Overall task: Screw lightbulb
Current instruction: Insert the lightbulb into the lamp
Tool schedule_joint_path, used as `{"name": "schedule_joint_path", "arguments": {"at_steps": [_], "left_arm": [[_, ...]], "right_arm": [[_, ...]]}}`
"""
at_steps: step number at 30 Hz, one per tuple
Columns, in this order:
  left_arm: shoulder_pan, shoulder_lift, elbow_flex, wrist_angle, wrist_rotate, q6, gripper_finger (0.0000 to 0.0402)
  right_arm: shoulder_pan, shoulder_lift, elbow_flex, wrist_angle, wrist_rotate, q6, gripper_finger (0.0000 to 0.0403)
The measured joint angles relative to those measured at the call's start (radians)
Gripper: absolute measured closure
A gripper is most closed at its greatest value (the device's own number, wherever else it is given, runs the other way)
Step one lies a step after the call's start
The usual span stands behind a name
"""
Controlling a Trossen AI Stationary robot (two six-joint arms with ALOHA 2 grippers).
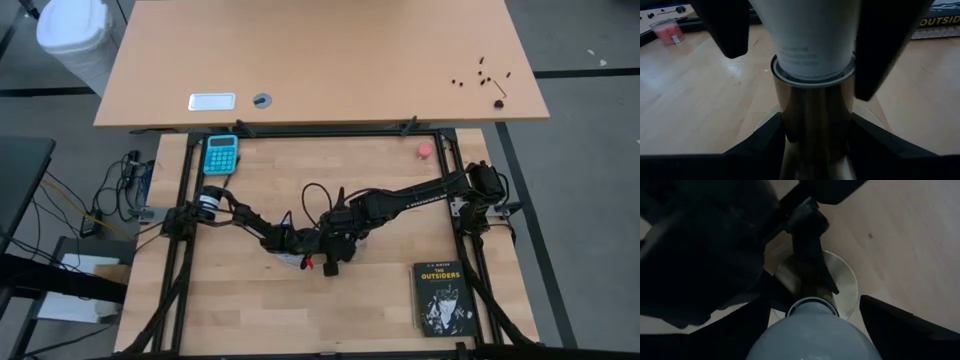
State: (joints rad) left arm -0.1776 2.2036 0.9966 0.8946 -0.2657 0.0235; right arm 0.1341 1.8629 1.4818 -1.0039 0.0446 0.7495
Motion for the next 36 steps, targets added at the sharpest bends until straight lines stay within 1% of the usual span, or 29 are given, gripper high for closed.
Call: {"name": "schedule_joint_path", "arguments": {"at_steps": [7,14,19,25,30,36], "left_arm": [[-0.001,0.0,0.0,-0.001,0.028,0.001,0.0206],[-0.001,0.0,0.0,-0.003,0.032,0.001,0.0203],[-0.001,0.0,0.0,-0.004,0.032,0.0,0.0202],[-0.001,0.0,0.0,-0.006,0.031,-0.002,0.0201],[-0.001,0.0,0.0,-0.006,0.031,-0.005,0.0201],[0.0,0.0,0.0,-0.007,0.028,-0.005,0.0201]], "right_arm": [[0.001,0.0,0.0,0.0,-0.045,-0.106,0.0054],[0.002,0.0,0.0,0.0,-0.088,-0.17,0.005],[0.014,0.0,0.0,0.002,-0.086,-0.269,0.005],[0.036,0.0,0.0,0.003,-0.035,-0.383,0.005],[0.047,0.0,0.0,0.002,-0.012,-0.436,0.005],[0.057,0.0,0.016,-0.027,-0.012,-0.472,0.005]]}}
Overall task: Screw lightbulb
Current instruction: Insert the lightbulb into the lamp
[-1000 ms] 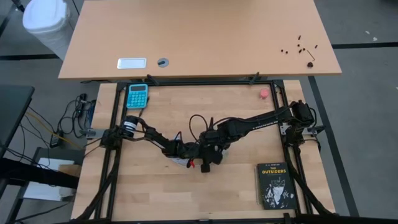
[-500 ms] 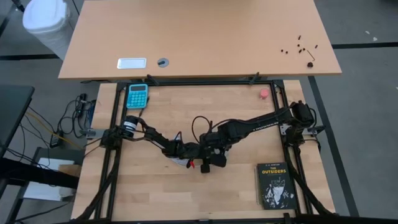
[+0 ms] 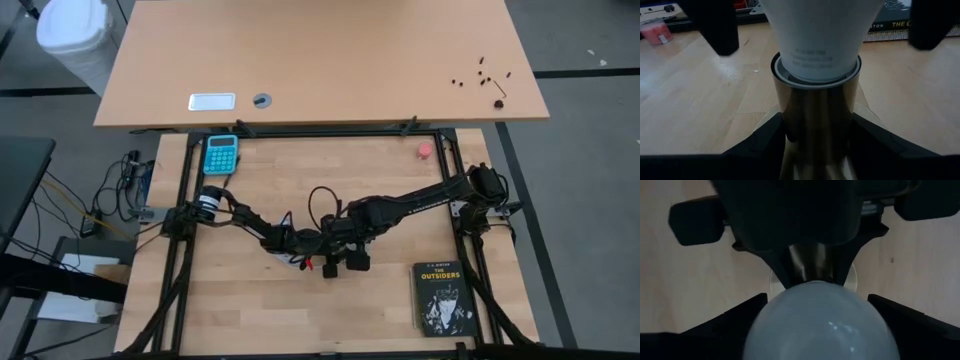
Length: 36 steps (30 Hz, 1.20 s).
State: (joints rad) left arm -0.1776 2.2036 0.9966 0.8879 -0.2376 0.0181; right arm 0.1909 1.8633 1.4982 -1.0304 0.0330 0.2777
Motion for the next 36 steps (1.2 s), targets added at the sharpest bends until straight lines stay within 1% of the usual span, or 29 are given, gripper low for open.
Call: {"name": "schedule_joint_path", "arguments": {"at_steps": [5,9,12,16,18,24,28,36], "left_arm": [[0.0,0.0,0.0,0.0,0.0,0.0,0.0201],[0.0,0.0,0.0,0.0,-0.001,0.0,0.0201],[0.0,0.0,0.0,0.0,-0.001,0.0,0.0201],[0.0,0.0,0.0,0.0,-0.001,-0.001,0.0201],[0.0,0.0,0.0,0.0,-0.001,-0.001,0.0201],[0.001,0.0,0.0,0.0,-0.001,-0.004,0.0201],[0.001,0.0,0.0,0.0,-0.001,-0.004,0.0201],[0.001,0.001,0.0,0.0,-0.001,-0.004,0.0201]], "right_arm": [[0.006,0.0,0.037,-0.03,0.025,-0.01,0.005],[0.016,0.0,0.041,-0.044,0.027,-0.013,0.005],[0.034,0.0,0.041,-0.054,0.031,-0.05,0.005],[0.06,0.0,0.041,-0.055,0.097,-0.17,0.005],[0.067,0.0,0.041,-0.056,0.11,-0.224,0.005],[0.069,0.0,0.041,-0.064,0.114,-0.353,0.005],[0.071,0.0,0.041,-0.1,0.116,-0.481,0.005],[0.064,0.0,0.041,-0.091,0.127,-0.677,0.005]]}}
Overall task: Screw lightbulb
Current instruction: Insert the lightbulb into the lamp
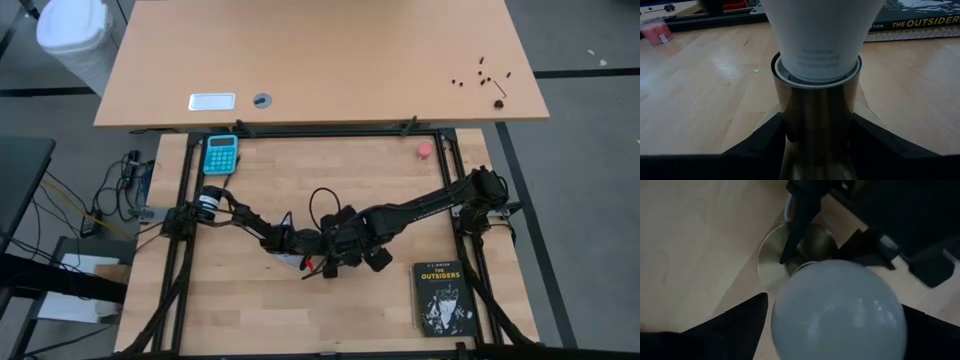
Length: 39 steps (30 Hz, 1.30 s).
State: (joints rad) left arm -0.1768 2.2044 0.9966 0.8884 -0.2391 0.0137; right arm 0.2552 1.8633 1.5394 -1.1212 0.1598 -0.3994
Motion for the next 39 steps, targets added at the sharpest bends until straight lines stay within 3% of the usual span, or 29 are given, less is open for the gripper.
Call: {"name": "schedule_joint_path", "arguments": {"at_steps": [20,39], "left_arm": [[0.0,0.0,0.0,0.002,-0.003,0.0,0.0201],[0.0,0.0,0.0,0.004,-0.014,0.007,0.0201]], "right_arm": [[0.012,0.0,0.0,0.058,-0.064,-0.564,0.0051],[0.013,0.0,0.0,0.06,-0.067,-0.843,0.0081]]}}
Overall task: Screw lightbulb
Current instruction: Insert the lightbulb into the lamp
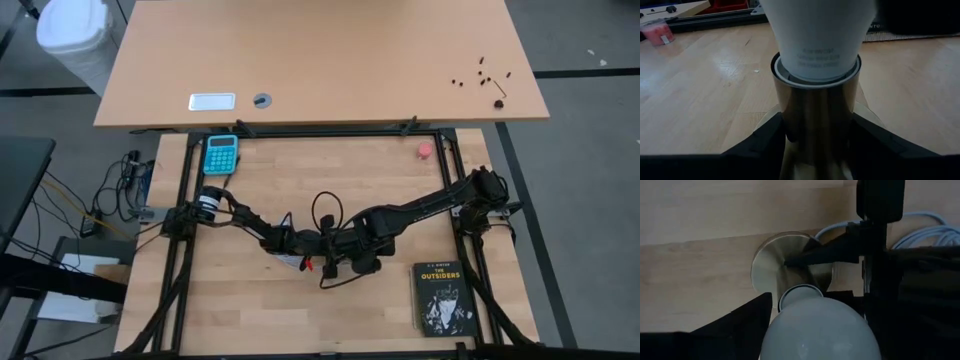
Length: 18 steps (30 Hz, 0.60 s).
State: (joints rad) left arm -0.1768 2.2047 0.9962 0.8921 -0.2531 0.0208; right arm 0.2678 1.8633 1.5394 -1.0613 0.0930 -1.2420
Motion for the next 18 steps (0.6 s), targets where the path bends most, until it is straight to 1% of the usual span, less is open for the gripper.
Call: {"name": "schedule_joint_path", "arguments": {"at_steps": [3,11,18], "left_arm": [[0.0,0.0,0.0,0.0,0.004,0.001,0.0201],[0.0,0.0,0.0,0.001,0.019,0.022,0.0201],[0.0,0.0,0.0,-0.001,0.02,0.009,0.0201]], "right_arm": [[-0.006,0.0,0.0,-0.001,-0.015,-0.031,0.0083],[-0.019,0.0,0.0,-0.009,-0.017,-0.148,0.0082],[-0.021,0.0,0.0,-0.01,-0.016,-0.226,0.0093]]}}
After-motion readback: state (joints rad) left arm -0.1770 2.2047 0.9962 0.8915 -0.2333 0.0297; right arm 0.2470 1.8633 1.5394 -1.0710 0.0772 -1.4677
